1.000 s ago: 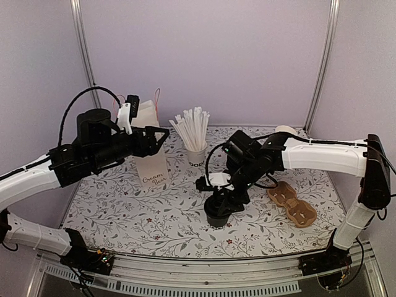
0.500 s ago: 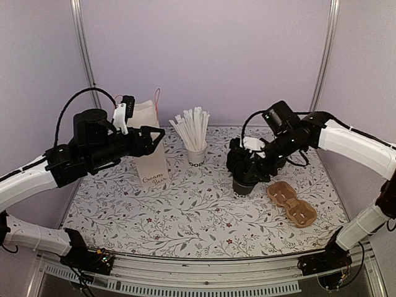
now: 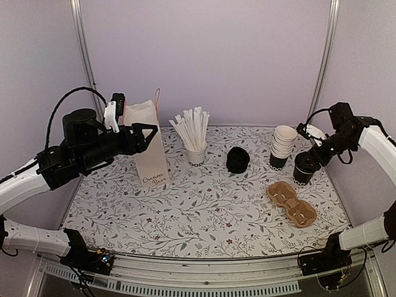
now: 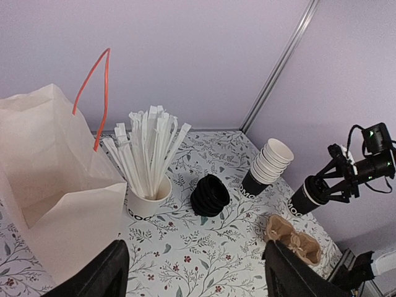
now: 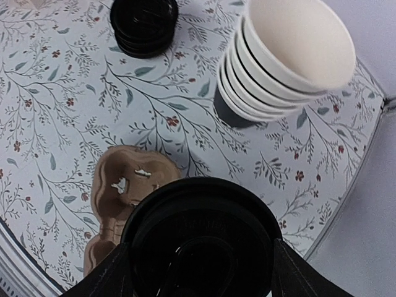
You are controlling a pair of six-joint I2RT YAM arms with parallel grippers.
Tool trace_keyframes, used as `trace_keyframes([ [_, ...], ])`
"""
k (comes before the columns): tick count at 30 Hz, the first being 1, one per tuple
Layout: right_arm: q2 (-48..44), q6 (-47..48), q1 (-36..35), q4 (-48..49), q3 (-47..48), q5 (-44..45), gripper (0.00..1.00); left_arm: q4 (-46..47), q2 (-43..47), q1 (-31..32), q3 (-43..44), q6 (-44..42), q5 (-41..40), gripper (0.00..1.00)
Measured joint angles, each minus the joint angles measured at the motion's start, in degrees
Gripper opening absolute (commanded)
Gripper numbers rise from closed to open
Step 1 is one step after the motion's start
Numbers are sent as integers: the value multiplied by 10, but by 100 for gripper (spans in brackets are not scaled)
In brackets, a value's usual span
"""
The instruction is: Pack the takeout coffee
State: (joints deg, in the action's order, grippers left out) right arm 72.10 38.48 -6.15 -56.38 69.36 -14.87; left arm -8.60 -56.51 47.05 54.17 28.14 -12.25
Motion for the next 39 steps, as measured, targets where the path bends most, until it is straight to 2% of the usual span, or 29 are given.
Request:
trace_keyframes([
  [6,0,6,135,6,-26,24,64,-6,4,-1,-16,7,-1,77],
  [11,26,10,194,37,-27,24,65,-23,4,-2,-12,7,-6,75],
  [20,109,-3,205,98,-64,-7,70,-139,0,-25,81,5,-54,77],
  [26,110,-14,205,123,-72,-22,87,-185,26,-52,119,-9,-69,79],
  [28,110,-17,205,125,-72,-22,90,-197,29,-63,130,-14,-69,79],
  [35,83,-27,205,109,-63,-30,93,-235,1,-112,167,-33,-39,79],
  [39,51,-33,205,96,-45,-51,92,-264,-40,-167,198,-39,1,71],
])
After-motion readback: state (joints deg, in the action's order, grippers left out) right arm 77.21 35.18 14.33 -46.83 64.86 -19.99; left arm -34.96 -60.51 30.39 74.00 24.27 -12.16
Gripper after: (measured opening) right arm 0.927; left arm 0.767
